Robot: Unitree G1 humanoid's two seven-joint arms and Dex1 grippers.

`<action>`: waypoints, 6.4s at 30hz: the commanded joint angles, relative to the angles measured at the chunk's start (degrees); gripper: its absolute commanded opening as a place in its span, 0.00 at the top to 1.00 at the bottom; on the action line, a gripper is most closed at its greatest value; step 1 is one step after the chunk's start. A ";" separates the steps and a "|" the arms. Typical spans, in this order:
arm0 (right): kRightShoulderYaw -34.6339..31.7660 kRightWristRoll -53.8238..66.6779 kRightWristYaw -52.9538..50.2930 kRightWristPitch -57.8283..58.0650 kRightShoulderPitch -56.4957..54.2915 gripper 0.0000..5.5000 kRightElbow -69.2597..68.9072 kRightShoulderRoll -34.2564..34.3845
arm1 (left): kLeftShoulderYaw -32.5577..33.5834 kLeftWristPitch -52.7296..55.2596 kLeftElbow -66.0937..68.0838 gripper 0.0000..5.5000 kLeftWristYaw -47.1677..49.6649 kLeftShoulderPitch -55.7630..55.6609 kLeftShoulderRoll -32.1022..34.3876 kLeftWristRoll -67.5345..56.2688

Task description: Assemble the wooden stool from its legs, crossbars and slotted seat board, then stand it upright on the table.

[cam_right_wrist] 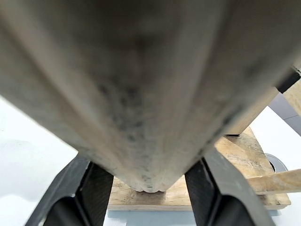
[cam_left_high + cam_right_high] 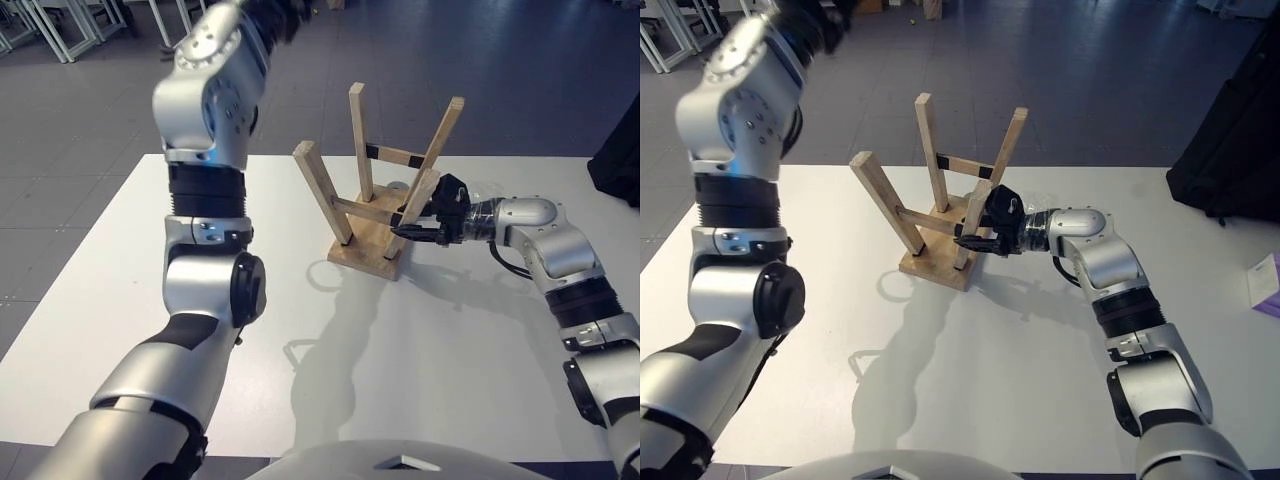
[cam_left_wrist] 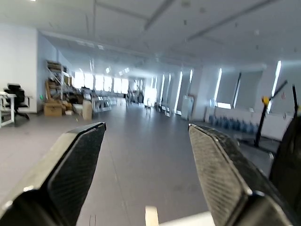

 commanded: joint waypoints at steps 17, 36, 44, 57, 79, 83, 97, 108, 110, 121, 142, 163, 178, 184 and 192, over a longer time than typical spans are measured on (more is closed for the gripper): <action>8.17 -4.90 6.70 -12.24 21.41 0.63 5.99 -3.57 | 29.17 18.72 -9.68 0.40 4.11 2.28 11.70 -35.85; 2.29 -2.06 18.52 -12.84 -4.04 0.47 10.46 0.82 | 5.65 13.31 -16.36 0.41 0.08 38.58 10.96 -13.51; -7.55 -12.45 1.39 -4.88 0.76 0.46 -1.41 -7.96 | 0.75 12.13 -22.95 0.41 0.61 49.22 10.57 -7.75; -43.12 35.04 -62.16 33.97 -12.75 0.57 -47.94 31.30 | -5.33 5.34 -25.68 0.41 0.92 59.56 5.70 0.07; -25.81 14.04 -49.74 24.46 16.91 0.57 -39.57 5.39 | -3.43 4.57 -25.89 0.41 0.96 59.13 4.77 1.62; -11.26 5.13 -46.81 20.68 19.62 0.57 -39.89 7.16 | -2.82 4.70 -25.32 0.41 0.49 58.60 5.52 1.86; -8.69 14.01 -46.34 31.77 15.75 0.57 -53.89 18.19 | 9.33 0.77 -23.06 0.41 -2.20 55.59 13.91 -0.86; -31.70 9.75 -50.47 29.26 38.13 0.57 -58.44 12.67 | 10.25 0.89 -55.89 0.29 -20.87 57.37 23.81 -22.30; -32.59 9.45 -51.22 28.47 40.02 0.57 -58.48 13.38 | 11.31 7.19 -55.86 0.29 -18.40 52.41 24.29 -32.42; -30.53 9.05 -50.21 27.22 40.05 0.57 -56.03 12.74 | 6.60 18.22 -64.76 0.29 -12.00 56.15 32.06 -53.55; -33.29 12.96 -43.22 28.96 29.01 0.57 -49.49 6.24 | -11.09 -0.85 -56.58 0.69 -23.71 62.84 25.93 -21.88; -26.23 25.50 5.81 27.15 17.53 0.57 -31.50 -22.62 | -10.44 -11.91 -24.11 0.77 -67.88 40.89 33.90 -18.30; -12.17 17.07 11.30 21.34 -1.65 0.57 -16.83 -10.69 | -11.21 -14.03 -19.27 0.77 -72.29 37.35 31.41 -15.62; -11.14 20.48 11.29 28.04 1.67 0.71 -19.52 -8.70 | -11.22 -14.67 -19.30 0.77 -72.14 38.28 31.24 -15.16; -15.67 30.90 4.41 42.83 9.24 0.73 -29.80 -8.44 | -10.50 -3.97 -22.41 0.77 -69.36 41.26 32.90 -18.39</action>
